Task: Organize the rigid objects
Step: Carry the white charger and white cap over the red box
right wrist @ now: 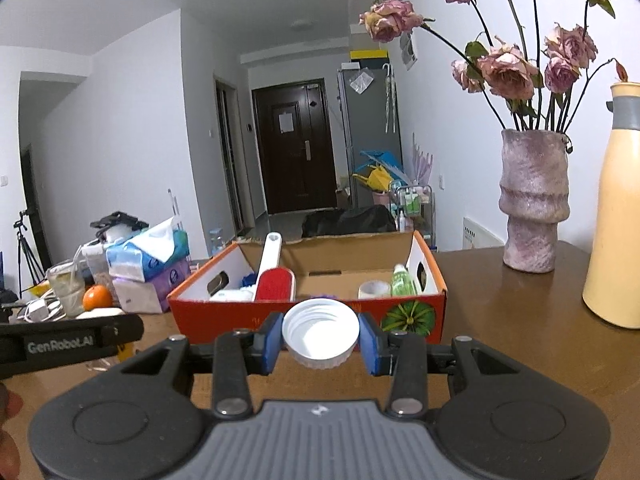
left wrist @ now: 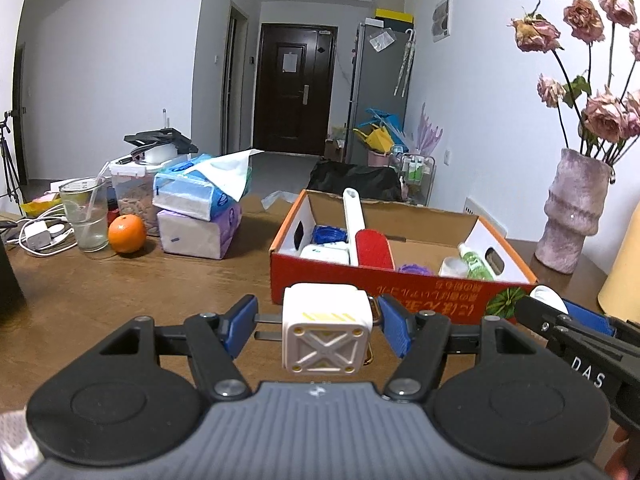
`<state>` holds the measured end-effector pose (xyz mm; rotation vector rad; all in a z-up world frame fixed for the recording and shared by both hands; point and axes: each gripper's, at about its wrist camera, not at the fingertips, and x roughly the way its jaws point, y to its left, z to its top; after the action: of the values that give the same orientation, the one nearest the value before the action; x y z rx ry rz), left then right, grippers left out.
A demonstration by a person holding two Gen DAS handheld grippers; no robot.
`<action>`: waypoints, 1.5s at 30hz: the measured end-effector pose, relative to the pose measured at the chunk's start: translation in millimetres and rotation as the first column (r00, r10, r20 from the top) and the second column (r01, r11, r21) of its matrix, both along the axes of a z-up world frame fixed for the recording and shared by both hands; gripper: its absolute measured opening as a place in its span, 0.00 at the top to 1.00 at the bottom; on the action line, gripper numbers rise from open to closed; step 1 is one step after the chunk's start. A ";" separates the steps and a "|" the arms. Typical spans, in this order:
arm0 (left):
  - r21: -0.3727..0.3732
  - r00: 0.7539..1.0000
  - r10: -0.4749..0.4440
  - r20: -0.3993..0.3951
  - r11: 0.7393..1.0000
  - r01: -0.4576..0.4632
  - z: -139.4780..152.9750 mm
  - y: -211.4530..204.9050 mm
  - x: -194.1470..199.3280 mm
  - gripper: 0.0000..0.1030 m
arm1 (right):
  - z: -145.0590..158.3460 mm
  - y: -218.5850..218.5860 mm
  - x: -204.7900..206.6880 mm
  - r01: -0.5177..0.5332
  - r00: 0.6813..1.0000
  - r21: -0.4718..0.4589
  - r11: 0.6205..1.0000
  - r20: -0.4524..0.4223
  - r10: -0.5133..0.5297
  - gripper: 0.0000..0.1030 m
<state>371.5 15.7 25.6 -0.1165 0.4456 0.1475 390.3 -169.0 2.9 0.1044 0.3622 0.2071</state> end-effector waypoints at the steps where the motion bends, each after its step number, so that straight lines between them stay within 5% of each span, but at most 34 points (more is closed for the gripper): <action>1: -0.003 1.000 0.001 0.003 1.000 -0.001 0.8 -0.7 3.6 0.35 | 0.8 0.1 2.2 0.000 1.000 0.001 1.000 0.004 0.000 0.62; 45: -0.015 0.999 0.029 0.027 0.999 -0.029 -5.2 -9.8 175.2 0.35 | -21.1 5.4 159.3 0.046 0.999 -0.020 0.999 0.006 -0.045 0.62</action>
<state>546.7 5.9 20.5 -0.1389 0.4177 0.1710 549.6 -163.5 -18.2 0.0926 0.3564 0.1587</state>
